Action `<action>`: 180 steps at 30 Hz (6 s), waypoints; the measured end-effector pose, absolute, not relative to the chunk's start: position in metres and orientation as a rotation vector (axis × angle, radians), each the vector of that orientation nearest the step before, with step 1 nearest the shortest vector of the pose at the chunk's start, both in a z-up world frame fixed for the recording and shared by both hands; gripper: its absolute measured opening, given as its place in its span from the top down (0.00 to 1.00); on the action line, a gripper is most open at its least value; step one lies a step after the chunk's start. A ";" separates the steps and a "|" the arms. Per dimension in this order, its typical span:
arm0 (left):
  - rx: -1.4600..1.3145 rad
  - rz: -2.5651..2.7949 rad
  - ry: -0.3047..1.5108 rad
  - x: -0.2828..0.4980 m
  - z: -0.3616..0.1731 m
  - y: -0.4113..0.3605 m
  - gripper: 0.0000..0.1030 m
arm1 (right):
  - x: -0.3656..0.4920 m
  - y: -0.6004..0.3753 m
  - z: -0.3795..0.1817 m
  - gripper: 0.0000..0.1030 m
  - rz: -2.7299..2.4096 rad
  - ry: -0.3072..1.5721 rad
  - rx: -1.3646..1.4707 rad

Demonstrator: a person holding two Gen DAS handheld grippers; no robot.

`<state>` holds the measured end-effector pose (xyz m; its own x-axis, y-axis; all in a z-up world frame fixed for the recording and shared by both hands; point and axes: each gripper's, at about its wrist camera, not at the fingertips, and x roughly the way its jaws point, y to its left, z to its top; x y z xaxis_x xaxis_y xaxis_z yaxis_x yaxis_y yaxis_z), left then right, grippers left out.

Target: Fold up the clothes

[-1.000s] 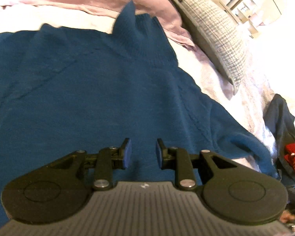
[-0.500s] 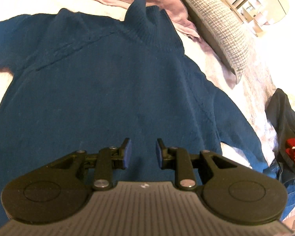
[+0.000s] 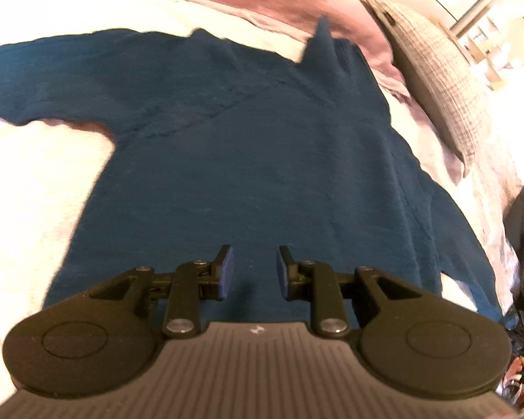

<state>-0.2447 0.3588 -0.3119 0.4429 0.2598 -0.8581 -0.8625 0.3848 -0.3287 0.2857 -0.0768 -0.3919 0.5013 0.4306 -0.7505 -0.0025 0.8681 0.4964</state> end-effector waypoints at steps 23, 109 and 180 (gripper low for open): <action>-1.094 1.623 0.359 -0.531 -0.325 0.566 0.63 | 0.145 0.101 -0.344 0.40 0.326 1.066 0.164; -0.498 0.632 0.667 -0.061 -0.361 0.558 0.97 | 0.135 0.391 -0.383 0.71 1.173 0.927 -0.071; -0.519 1.010 0.874 -0.409 -0.060 0.024 0.44 | -0.228 -0.104 -0.103 0.37 1.022 0.921 -0.307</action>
